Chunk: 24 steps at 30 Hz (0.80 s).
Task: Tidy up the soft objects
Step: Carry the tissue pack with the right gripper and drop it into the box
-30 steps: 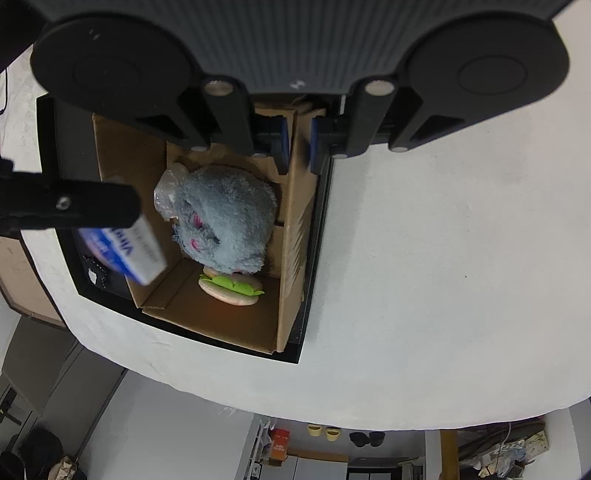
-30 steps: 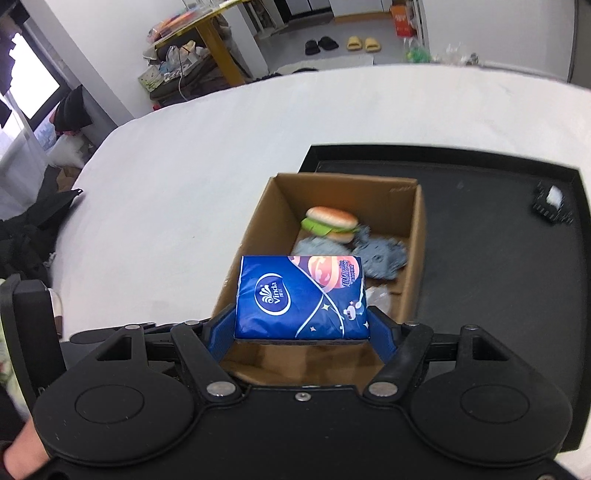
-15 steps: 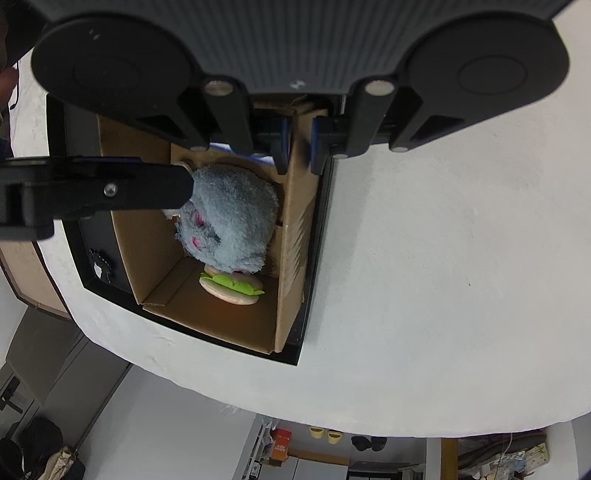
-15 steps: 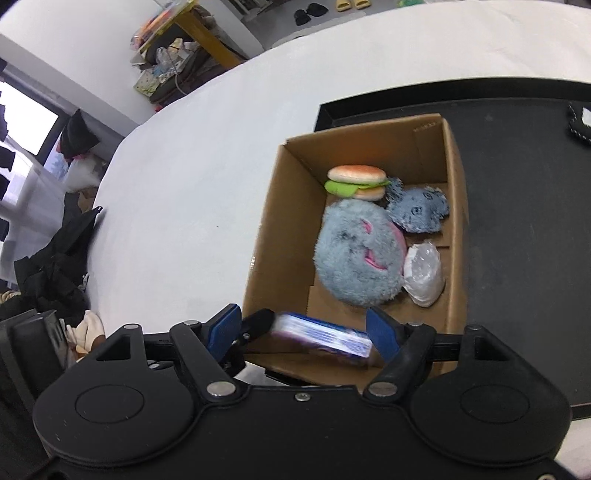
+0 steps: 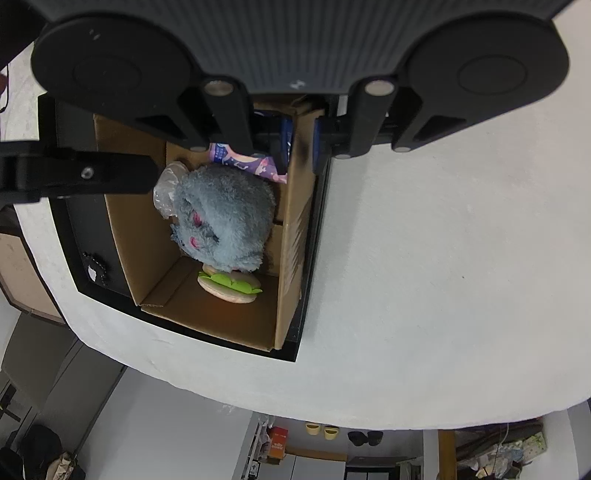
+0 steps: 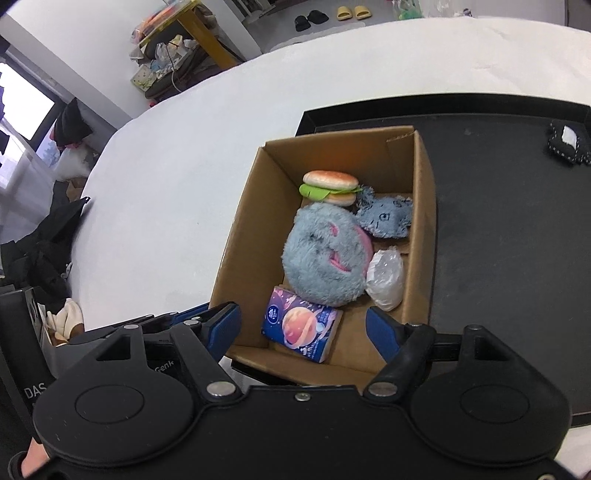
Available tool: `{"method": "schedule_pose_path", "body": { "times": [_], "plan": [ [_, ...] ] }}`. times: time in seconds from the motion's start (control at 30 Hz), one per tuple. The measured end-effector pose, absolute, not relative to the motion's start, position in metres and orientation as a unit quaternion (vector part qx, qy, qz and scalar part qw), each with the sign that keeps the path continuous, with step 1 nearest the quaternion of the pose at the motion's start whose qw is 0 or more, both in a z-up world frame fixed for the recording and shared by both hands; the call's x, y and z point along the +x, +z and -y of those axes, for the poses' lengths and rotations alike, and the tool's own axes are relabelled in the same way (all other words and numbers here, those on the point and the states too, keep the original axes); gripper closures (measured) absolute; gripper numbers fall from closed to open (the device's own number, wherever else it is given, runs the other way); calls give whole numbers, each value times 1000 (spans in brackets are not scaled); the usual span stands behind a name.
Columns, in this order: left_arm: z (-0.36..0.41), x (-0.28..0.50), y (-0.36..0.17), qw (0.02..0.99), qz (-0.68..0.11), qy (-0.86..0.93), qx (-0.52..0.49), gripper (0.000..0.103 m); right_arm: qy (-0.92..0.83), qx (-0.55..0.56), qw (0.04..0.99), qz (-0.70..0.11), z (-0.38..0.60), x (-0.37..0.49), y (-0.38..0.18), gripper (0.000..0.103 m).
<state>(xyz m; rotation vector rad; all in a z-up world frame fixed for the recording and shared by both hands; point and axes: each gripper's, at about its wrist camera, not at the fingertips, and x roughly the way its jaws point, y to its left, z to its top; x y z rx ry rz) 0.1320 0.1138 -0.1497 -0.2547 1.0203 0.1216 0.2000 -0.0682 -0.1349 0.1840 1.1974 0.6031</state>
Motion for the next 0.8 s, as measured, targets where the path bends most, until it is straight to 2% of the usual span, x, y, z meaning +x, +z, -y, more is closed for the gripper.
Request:
{"method": "schedule_pose_path", "body": {
  "times": [0.23, 0.3, 0.47, 0.8],
  "plan": [
    [-107, 133, -148, 865, -487, 69, -103, 87, 286, 72, 786, -543, 81, 202, -129, 29],
    [-107, 134, -148, 864, -488, 75, -100, 83, 285, 70, 788, -541, 88, 204, -128, 27],
    [-103, 136, -143, 866, -484, 88, -90, 61, 281, 69, 794, -535, 105, 210, -129, 23],
    [-86, 144, -139, 869, -481, 103, -55, 53, 264, 76, 807, -523, 144, 230, -134, 22]
  ]
}}
